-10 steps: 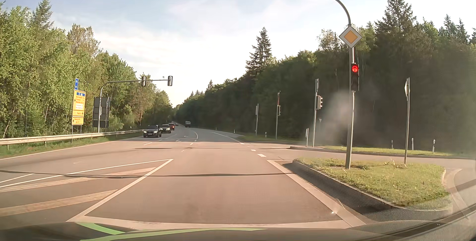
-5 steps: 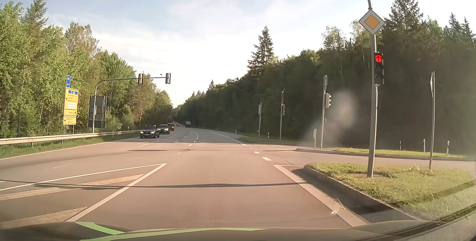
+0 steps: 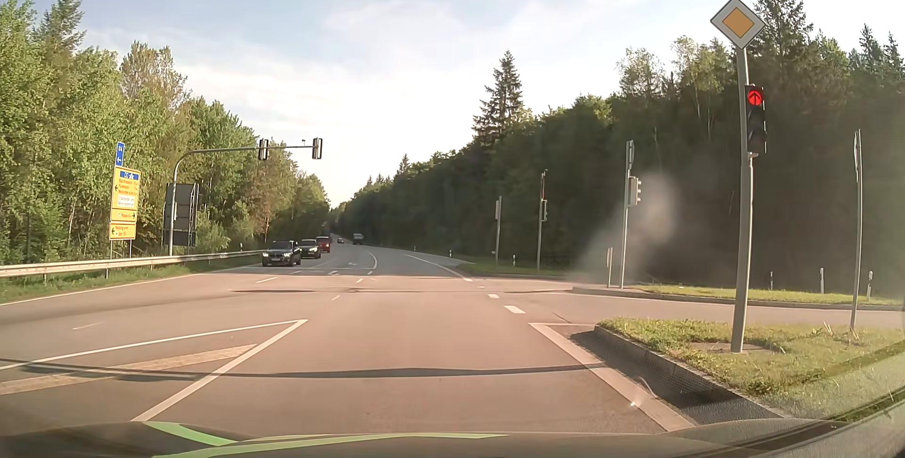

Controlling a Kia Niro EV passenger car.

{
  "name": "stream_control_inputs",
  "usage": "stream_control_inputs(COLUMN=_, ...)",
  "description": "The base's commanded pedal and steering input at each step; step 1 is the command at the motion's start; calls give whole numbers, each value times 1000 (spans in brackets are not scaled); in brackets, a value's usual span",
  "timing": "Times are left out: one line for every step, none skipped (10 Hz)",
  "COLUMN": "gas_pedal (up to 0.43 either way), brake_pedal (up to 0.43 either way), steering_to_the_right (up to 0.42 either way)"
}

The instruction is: Follow the waypoints while adhering to traffic rules and regulations

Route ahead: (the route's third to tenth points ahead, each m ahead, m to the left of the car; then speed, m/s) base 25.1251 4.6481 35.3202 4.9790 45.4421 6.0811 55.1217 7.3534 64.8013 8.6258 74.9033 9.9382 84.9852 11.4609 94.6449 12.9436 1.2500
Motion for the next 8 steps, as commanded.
stream_control_inputs(gas_pedal=0, brake_pedal=280, steering_to_the_right=-12)
stream_control_inputs(gas_pedal=0, brake_pedal=268, steering_to_the_right=-12)
stream_control_inputs(gas_pedal=0, brake_pedal=268, steering_to_the_right=-13)
stream_control_inputs(gas_pedal=0, brake_pedal=256, steering_to_the_right=-12)
stream_control_inputs(gas_pedal=0, brake_pedal=256, steering_to_the_right=-13)
stream_control_inputs(gas_pedal=0, brake_pedal=250, steering_to_the_right=-12)
stream_control_inputs(gas_pedal=0, brake_pedal=244, steering_to_the_right=-13)
stream_control_inputs(gas_pedal=0, brake_pedal=244, steering_to_the_right=-13)
